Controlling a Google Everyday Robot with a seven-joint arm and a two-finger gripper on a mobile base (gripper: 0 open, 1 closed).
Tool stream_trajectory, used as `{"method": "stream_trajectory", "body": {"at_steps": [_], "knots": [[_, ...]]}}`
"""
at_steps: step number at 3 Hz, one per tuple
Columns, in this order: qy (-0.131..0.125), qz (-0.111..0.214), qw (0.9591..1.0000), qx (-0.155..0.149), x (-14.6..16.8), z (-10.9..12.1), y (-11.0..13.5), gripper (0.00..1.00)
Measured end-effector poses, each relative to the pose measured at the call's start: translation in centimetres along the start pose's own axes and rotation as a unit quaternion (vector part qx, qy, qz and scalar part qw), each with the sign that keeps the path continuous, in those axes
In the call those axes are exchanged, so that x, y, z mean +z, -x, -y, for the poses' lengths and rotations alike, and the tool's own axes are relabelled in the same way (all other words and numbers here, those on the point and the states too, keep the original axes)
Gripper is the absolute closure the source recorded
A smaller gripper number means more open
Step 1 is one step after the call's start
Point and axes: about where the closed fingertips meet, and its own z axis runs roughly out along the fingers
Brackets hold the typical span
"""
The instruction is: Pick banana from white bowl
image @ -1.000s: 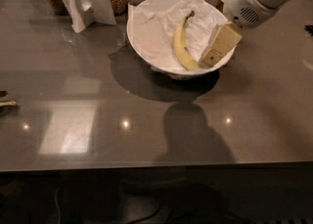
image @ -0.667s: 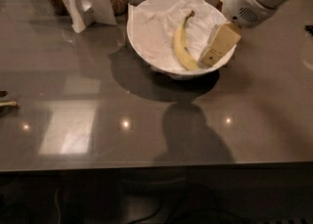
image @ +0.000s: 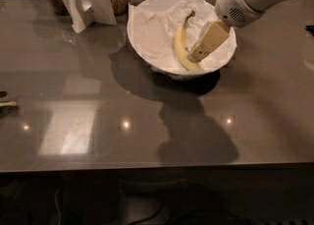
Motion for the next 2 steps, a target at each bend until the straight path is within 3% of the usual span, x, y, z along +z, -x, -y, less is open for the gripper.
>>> {"method": "stream_trajectory", "body": {"at_steps": [2], "knots": [[-0.027,0.036,0.9983,0.036,4.4,2.9,1.6,0.25]]}}
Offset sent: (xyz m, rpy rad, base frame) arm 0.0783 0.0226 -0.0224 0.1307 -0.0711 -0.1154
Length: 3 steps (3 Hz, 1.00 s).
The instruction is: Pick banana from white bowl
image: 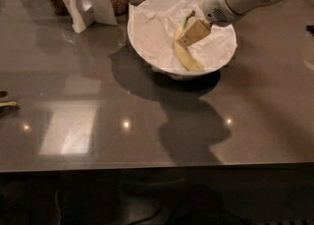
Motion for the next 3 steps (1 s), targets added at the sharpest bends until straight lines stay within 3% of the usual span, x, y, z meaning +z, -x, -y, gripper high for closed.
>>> {"method": "stream_trajectory", "body": {"at_steps": [2,3], "knots": [[-0.009,-0.016,0.9989,0.043,3.8,0.2,-1.7,0.27],[-0.008,-0.029,0.9970,0.071,5.2,-0.1,-2.8,0.34]]}}
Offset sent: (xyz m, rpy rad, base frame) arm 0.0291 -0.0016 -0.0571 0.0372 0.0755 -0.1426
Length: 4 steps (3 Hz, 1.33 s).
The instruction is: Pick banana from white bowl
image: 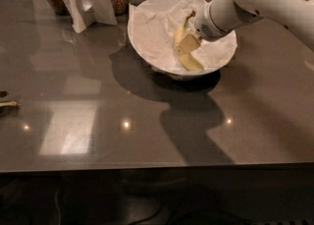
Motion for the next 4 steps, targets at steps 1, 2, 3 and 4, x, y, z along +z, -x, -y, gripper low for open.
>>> {"method": "stream_trajectory", "body": {"at_steps": [1,2,3,4], "knots": [[0.011,-0.008,0.9996,0.023,1.5,-0.3,-0.9,0.35],[0.022,-0.009,0.9990,0.039,3.0,-0.3,-1.2,0.36],[0.028,-0.010,0.9983,0.051,4.1,-0.1,-1.3,0.39],[0.028,-0.012,0.9977,0.061,4.7,0.6,-1.6,0.43]]}}
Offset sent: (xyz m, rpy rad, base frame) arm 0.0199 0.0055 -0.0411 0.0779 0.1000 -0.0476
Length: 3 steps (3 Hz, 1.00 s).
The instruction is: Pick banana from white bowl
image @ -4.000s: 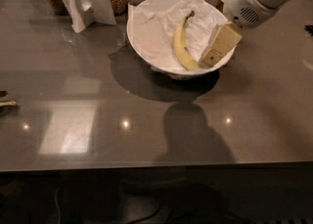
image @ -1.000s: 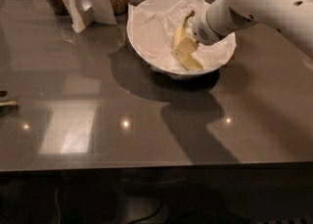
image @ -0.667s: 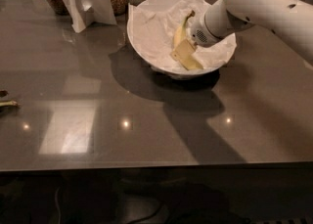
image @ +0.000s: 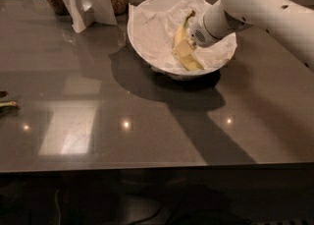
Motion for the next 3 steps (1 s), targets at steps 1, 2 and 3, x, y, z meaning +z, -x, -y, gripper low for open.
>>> {"method": "stream_trajectory", "body": {"at_steps": [1,2,3], "knots": [[-0.004,-0.007,0.9999,0.012,0.3,0.8,-0.7,0.47],[-0.006,-0.015,0.9996,0.023,0.7,1.3,-1.7,0.50],[-0.006,-0.019,0.9994,0.029,0.9,1.5,-2.2,0.69]]}}
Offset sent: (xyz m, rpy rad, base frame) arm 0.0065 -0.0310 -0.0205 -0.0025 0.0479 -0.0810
